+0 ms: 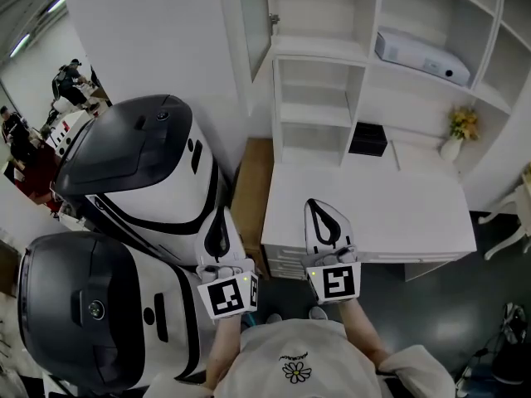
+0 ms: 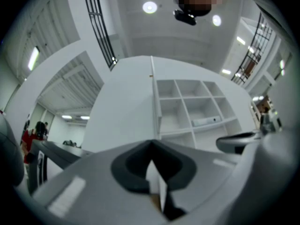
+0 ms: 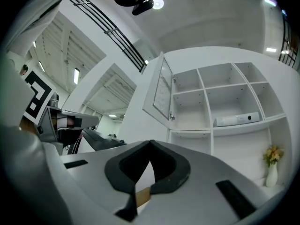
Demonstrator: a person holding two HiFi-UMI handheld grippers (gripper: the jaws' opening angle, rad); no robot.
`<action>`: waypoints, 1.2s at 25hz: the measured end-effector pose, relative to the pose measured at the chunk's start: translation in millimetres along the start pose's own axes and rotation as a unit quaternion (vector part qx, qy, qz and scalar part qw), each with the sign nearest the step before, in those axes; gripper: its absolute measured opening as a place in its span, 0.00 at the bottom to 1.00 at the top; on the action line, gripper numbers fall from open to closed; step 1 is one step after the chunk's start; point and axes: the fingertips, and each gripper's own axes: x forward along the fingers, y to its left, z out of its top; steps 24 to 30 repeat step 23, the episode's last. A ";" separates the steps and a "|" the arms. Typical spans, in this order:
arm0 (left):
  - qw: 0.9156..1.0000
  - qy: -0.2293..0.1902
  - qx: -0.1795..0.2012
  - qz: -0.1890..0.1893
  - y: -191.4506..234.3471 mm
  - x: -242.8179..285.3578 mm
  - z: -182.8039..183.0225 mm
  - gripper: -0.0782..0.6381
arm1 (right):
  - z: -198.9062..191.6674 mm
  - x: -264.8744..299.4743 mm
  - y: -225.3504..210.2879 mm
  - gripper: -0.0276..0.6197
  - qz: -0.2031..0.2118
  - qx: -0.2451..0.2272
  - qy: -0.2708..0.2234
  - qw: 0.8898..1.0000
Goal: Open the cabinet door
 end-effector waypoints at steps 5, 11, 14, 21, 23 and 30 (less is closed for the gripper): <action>1.000 0.010 0.004 0.007 -12.7 2.6 -4.8 0.12 | -3.2 -1.3 -11.0 0.04 0.009 0.014 0.004 1.000; 1.000 0.010 0.009 0.012 -25.0 10.4 -5.0 0.12 | -9.0 -1.8 -35.4 0.04 -0.006 0.017 0.007 1.000; 1.000 0.009 0.011 0.013 -29.3 12.8 -3.6 0.12 | -8.7 -2.4 -40.8 0.04 -0.006 0.019 0.004 1.000; 1.000 0.017 0.007 0.017 -34.8 16.5 -10.6 0.12 | -13.6 -2.4 -44.8 0.04 -0.002 0.019 0.009 1.000; 1.000 0.020 0.005 0.017 -36.4 17.2 -12.9 0.12 | -14.4 -2.1 -46.7 0.04 -0.003 0.020 0.010 1.000; 1.000 0.020 0.005 0.017 -36.4 17.2 -12.9 0.12 | -14.4 -2.1 -46.7 0.04 -0.003 0.020 0.010 1.000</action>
